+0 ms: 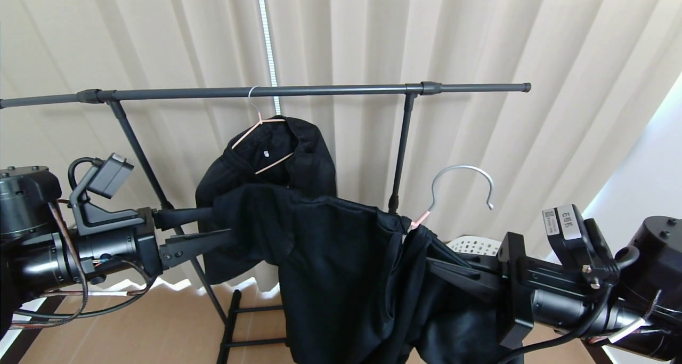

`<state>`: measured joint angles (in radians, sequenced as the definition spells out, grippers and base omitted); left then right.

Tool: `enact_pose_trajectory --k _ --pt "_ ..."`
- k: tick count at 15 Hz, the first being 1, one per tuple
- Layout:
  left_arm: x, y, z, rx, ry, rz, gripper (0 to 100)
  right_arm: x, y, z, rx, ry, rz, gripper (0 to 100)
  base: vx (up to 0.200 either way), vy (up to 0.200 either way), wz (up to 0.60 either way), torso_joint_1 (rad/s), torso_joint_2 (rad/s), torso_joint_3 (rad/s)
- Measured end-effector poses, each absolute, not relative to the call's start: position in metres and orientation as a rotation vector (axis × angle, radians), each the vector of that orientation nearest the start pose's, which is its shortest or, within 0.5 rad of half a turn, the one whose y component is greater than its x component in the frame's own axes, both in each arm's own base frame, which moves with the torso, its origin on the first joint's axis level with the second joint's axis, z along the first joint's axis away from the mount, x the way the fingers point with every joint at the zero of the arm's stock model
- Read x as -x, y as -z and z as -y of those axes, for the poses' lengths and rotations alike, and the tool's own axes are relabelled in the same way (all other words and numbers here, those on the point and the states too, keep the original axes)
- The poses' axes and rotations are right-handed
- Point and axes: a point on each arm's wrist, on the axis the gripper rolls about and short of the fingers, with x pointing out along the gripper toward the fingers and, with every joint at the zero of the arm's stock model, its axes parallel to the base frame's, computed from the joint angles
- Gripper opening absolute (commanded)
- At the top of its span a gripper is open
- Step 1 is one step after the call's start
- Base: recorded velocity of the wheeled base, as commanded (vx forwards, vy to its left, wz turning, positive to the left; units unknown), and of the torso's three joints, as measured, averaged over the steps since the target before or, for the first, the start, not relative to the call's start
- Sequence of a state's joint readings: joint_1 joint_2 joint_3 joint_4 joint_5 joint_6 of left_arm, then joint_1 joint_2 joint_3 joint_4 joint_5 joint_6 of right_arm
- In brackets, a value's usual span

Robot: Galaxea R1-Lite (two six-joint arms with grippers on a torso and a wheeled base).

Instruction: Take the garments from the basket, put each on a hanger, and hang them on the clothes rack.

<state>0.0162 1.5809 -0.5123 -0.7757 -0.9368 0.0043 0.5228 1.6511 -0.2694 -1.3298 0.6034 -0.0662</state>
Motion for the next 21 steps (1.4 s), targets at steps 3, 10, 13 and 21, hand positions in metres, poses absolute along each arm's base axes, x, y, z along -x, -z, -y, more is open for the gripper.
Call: enact_pose_trajectory --k 3,10,13,21 --pt "-0.248 -0.146 0.026 0.151 0.96 -0.313 100 -0.19 -0.138 -0.124 0.05 -1.134 -0.015 0 0.0 0.0 0.0 0.0 0.0 0.0" --pt "-0.254 -0.142 0.031 0.19 0.959 -0.337 0 -0.187 -0.14 -0.119 0.047 -1.166 -0.006 0 0.0 0.0 0.0 0.0 0.0 0.0" --pt "-0.255 -0.143 0.029 0.178 0.93 -0.314 0 -0.192 -0.139 -0.114 0.045 -1.163 -0.012 0 0.0 0.0 0.0 0.0 0.0 0.0" --pt "-0.265 -0.143 0.01 0.166 0.85 -0.266 0 -0.214 -0.136 -0.089 0.038 -1.105 -0.024 0 0.0 0.0 0.0 0.0 0.0 0.0"
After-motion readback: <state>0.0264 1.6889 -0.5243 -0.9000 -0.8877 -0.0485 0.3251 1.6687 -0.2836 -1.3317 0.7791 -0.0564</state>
